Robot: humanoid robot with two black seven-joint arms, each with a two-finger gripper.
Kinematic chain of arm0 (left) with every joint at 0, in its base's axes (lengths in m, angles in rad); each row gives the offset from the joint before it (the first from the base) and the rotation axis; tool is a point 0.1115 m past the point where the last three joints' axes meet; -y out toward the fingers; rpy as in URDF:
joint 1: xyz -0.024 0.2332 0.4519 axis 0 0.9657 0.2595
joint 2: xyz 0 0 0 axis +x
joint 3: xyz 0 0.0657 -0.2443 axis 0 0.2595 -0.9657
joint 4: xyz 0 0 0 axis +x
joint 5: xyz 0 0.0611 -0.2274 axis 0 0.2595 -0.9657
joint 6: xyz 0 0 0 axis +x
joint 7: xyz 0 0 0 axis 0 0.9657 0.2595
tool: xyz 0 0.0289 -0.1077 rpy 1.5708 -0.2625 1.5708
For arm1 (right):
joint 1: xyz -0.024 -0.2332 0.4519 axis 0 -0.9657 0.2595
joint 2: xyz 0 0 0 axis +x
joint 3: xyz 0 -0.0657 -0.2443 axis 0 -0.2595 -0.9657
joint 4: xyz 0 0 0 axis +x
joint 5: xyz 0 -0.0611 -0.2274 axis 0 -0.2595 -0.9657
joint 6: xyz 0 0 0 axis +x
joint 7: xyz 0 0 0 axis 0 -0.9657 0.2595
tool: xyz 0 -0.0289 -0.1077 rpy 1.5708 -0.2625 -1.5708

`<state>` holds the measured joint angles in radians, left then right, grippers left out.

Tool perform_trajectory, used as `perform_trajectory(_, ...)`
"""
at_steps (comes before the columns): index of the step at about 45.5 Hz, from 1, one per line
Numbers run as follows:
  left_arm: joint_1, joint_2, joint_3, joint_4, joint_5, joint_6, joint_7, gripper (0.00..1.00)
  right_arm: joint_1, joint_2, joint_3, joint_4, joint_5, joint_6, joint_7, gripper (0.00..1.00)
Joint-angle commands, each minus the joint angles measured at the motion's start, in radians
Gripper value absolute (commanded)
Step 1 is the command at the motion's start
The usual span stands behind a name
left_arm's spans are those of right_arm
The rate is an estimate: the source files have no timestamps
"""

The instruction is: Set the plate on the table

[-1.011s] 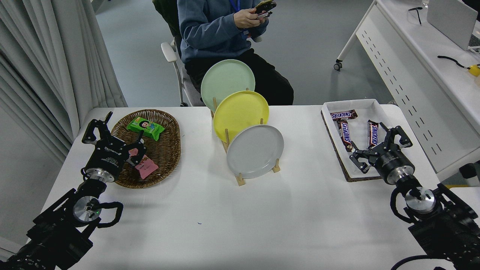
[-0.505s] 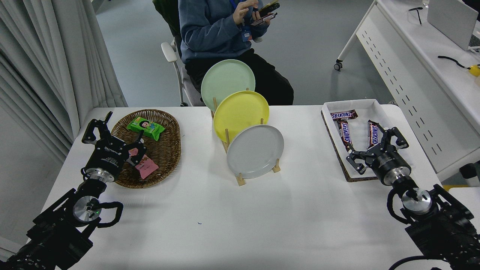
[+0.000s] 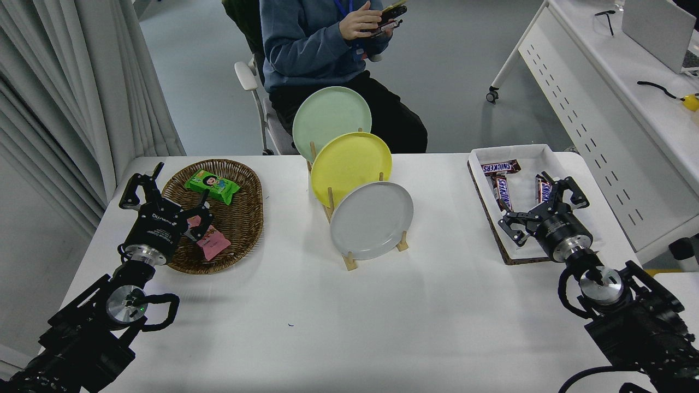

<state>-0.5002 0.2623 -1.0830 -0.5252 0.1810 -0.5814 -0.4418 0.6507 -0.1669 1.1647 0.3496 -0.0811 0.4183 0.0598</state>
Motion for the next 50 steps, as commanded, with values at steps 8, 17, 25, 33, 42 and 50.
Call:
perform_trajectory(8, 0.000, 0.000, 0.000, 0.001, 0.000, 0.000, 0.000, 1.00, -0.035, -0.029, -0.118, 0.094, 0.015, -0.006, 0.000, 1.00)
perform_trajectory(17, 0.000, 0.000, 0.000, 0.001, 0.000, 0.000, 0.000, 1.00, -0.066, -0.051, -0.137, 0.146, 0.014, -0.016, 0.000, 1.00)
perform_trajectory(25, 0.000, 0.000, 0.000, -0.001, 0.000, 0.000, 0.000, 1.00, -0.072, -0.054, -0.171, 0.173, 0.017, -0.082, 0.000, 1.00)
perform_trajectory(33, 0.000, 0.000, 0.000, -0.001, 0.000, 0.000, 0.000, 1.00, -0.071, -0.054, -0.175, 0.175, 0.015, -0.090, 0.000, 1.00)
perform_trajectory(42, -0.001, 0.000, 0.000, -0.001, 0.000, 0.000, 0.000, 1.00, -0.054, -0.054, -0.178, 0.173, 0.015, -0.092, 0.000, 1.00)
perform_trajectory(50, 0.000, 0.000, 0.000, 0.001, 0.000, 0.000, 0.000, 1.00, -0.023, -0.091, -0.275, 0.173, 0.011, -0.092, -0.003, 1.00)
